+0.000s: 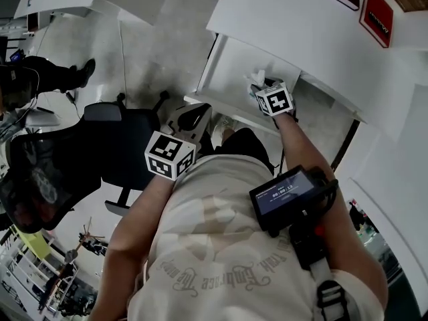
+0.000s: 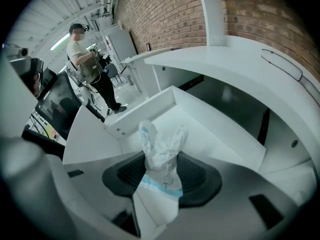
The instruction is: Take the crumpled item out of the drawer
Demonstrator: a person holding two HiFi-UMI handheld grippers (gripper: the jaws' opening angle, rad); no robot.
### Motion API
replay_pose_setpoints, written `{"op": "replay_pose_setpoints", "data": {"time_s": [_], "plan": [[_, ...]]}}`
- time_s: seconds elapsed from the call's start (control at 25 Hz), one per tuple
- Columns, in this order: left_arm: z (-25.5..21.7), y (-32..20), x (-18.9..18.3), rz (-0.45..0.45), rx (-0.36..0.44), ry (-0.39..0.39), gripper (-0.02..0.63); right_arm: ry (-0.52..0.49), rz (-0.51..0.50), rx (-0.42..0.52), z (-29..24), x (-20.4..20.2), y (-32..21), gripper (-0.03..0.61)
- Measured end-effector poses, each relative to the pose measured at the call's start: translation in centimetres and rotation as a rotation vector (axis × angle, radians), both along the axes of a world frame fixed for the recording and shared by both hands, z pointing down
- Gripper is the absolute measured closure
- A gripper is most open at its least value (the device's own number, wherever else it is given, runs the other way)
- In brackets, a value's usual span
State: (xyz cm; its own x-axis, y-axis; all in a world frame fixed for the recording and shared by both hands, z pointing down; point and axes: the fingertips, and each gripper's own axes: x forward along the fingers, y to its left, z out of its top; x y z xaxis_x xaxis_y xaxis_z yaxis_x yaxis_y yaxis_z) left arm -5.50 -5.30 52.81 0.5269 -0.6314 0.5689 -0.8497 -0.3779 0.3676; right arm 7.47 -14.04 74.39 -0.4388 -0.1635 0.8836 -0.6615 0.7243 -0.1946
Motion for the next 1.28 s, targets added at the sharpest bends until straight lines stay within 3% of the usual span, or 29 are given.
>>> {"op": "replay_pose_setpoints", "data": {"time_s": [0.76, 1.28], "plan": [[-2.7, -0.4, -2.9, 0.039, 0.094, 0.024, 0.586, -0.009, 0.059, 0.083, -6.0, -0.2, 1.5, 0.376], [-3.0, -1.9, -3.2, 0.096, 0.106, 0.051, 0.586, -0.115, 0.108, 0.169, -12.7, -2.4, 0.4, 0.377]]}}
